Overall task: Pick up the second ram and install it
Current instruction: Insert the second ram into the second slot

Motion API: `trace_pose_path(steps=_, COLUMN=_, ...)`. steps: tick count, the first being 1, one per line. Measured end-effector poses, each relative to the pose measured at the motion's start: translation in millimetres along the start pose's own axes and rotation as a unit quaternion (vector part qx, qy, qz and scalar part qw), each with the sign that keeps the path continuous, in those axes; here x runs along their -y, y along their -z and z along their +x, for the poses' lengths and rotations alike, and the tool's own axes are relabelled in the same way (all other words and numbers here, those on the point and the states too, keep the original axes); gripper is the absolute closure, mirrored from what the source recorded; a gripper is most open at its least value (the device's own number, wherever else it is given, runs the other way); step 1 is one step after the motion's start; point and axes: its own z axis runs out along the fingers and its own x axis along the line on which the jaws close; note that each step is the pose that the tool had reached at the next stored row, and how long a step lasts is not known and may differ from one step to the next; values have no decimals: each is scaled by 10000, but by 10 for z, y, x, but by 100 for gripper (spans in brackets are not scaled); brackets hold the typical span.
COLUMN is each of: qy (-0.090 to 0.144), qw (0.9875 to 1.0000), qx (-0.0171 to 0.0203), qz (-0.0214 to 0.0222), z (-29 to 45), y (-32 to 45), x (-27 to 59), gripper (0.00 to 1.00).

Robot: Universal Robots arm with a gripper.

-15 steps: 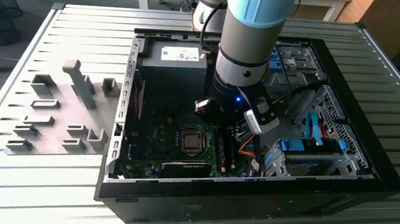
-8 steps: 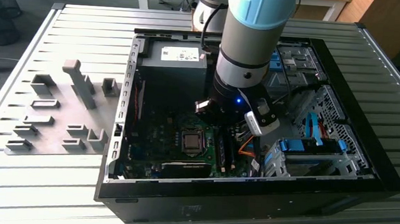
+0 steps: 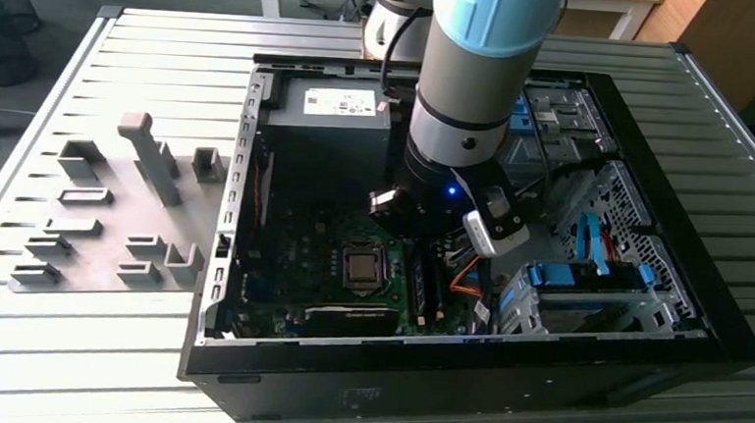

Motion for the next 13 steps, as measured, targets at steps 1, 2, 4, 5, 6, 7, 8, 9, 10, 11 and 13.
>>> trace_pose_path(steps=1, qy=0, qw=10000, qx=0, qz=1, z=0, y=-2, x=0, gripper=86)
trace_pose_path(steps=2, qy=0, qw=10000, qx=0, qz=2, z=0, y=-4, x=0, gripper=86)
trace_pose_path(steps=4, qy=0, qw=10000, qx=-1, qz=2, z=0, y=-5, x=0, gripper=86)
trace_pose_path(steps=5, qy=0, qw=10000, qx=0, qz=2, z=0, y=-6, x=0, gripper=86)
trace_pose_path(steps=6, qy=0, qw=10000, qx=0, qz=1, z=0, y=-6, x=0, gripper=86)
trace_pose_path(steps=7, qy=0, qw=10000, qx=0, qz=1, z=0, y=-7, x=0, gripper=86)
trace_pose_path(steps=8, qy=0, qw=10000, qx=0, qz=2, z=0, y=-7, x=0, gripper=86)
trace_pose_path(steps=9, qy=0, qw=10000, qx=0, qz=2, z=0, y=-7, x=0, gripper=86)
trace_pose_path(steps=10, qy=0, qw=10000, qx=0, qz=2, z=0, y=-7, x=0, gripper=86)
trace_pose_path(steps=11, qy=0, qw=10000, qx=0, qz=6, z=0, y=-5, x=1, gripper=85)
trace_pose_path(steps=13, qy=0, qw=10000, qx=0, qz=2, z=0, y=-7, x=0, gripper=79)
